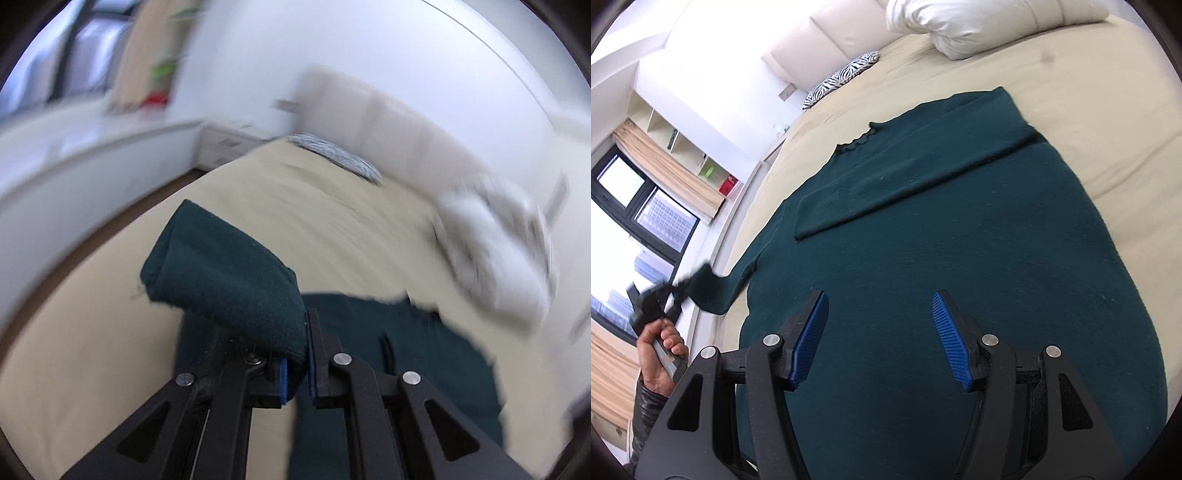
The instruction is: Fold small clothes
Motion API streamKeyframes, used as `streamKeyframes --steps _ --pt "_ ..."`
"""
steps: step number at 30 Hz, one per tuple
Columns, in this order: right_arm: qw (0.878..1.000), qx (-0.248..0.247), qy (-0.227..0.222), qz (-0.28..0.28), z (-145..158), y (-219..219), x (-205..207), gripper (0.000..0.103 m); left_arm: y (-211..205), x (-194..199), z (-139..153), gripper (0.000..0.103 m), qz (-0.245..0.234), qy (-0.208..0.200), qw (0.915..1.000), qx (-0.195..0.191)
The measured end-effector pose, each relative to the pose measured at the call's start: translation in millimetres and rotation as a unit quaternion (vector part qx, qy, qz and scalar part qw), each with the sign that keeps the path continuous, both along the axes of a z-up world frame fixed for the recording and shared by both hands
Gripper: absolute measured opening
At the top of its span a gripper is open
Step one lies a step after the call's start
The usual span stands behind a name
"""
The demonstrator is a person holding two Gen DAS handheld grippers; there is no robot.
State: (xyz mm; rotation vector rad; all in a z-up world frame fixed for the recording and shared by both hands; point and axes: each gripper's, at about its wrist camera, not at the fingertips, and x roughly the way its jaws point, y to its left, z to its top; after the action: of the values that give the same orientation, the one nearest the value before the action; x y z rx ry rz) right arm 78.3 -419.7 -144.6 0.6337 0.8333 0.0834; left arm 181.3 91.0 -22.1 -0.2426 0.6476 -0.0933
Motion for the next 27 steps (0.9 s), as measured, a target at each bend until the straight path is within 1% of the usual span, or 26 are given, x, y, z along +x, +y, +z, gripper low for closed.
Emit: streamKeyframes --steps 1,2,3,4,6,7,8,10,12,14,16,18,19,21,22,23,24,26,27 --pt "1.0 0.003 -0.001 -0.005 -1.2 -4.5 -1.8 0.057 -40.2 -1.0 -1.9 0.008 -0.034 -0.006 0.9981 0.051" --pt "1.0 0.006 -0.001 -0.009 -2.6 -9.1 -3.7 0.057 -78.4 0.0 -6.6 0.008 -0.066 -0.01 0.9927 0.101" --pt "1.0 0.009 0.0 -0.016 -3.9 -14.3 -6.5 0.057 -122.3 -3.9 -18.5 0.009 -0.106 -0.012 0.9806 0.165" --pt "1.0 0.01 0.0 -0.024 -5.3 -20.4 -9.7 0.057 -155.0 -4.5 -28.3 0.009 -0.137 -0.016 0.968 0.21" --pt "0.999 0.016 0.005 -0.039 -9.0 -33.5 -15.2 0.057 -200.1 -20.6 -47.4 0.01 -0.173 -0.021 0.947 0.27" --pt "0.999 0.018 0.008 -0.045 -10.4 -38.8 -17.1 0.057 -215.0 -25.5 -59.2 0.011 -0.186 -0.018 0.9379 0.292" --pt "0.998 0.02 0.01 -0.052 -12.1 -44.2 -18.9 0.057 -224.8 -26.6 -68.6 0.012 -0.193 -0.013 0.9333 0.302" --pt "0.998 0.02 0.015 -0.06 -15.0 -52.8 -21.2 0.057 -235.1 -26.6 -80.8 0.015 -0.199 -0.006 0.9304 0.308" --pt "0.998 0.018 0.02 -0.064 -18.1 -58.0 -20.1 0.057 -237.8 -26.7 -90.7 0.036 -0.204 0.009 0.9278 0.312" --pt "0.997 0.019 0.027 -0.063 -21.9 -59.1 -15.1 0.057 -230.9 -30.1 -94.8 0.038 -0.203 0.015 0.9293 0.308" --pt "0.998 0.027 0.032 -0.056 -25.0 -56.1 -4.0 0.057 -217.8 -26.1 -97.5 0.043 -0.199 0.031 0.9376 0.284" --pt "0.998 0.037 0.036 -0.042 -26.1 -47.4 13.8 0.061 -205.4 -31.8 -96.2 0.053 -0.196 0.038 0.9449 0.26" --pt "0.998 0.043 0.036 -0.032 -25.9 -42.4 22.8 0.066 -198.9 -37.6 -94.8 0.054 -0.195 0.039 0.9472 0.252" --pt "0.998 0.058 0.036 -0.007 -22.6 -27.5 46.2 0.067 -192.7 -42.1 -93.9 0.062 -0.192 0.042 0.9501 0.242" --pt "0.997 0.065 0.033 0.009 -20.7 -20.4 58.0 0.067 -186.0 -44.8 -92.1 0.064 -0.187 0.044 0.9536 0.232" --pt "0.997 0.071 0.03 0.024 -19.8 -13.9 69.1 0.071 -182.6 -50.1 -92.8 0.066 -0.183 0.045 0.9564 0.223" --pt "0.996 0.076 0.03 0.039 -20.9 -7.2 82.5 0.074 -174.7 -56.6 -89.9 0.066 -0.18 0.046 0.9599 0.21" --pt "0.995 0.077 0.058 0.037 -27.8 2.8 108.0 0.075 -156.2 -61.8 -84.5 0.067 -0.167 0.05 0.9689 0.175" --pt "0.993 0.09 0.064 0.045 -32.2 7.7 120.5 0.075 -146.2 -63.8 -82.2 0.069 -0.159 0.052 0.9732 0.158"
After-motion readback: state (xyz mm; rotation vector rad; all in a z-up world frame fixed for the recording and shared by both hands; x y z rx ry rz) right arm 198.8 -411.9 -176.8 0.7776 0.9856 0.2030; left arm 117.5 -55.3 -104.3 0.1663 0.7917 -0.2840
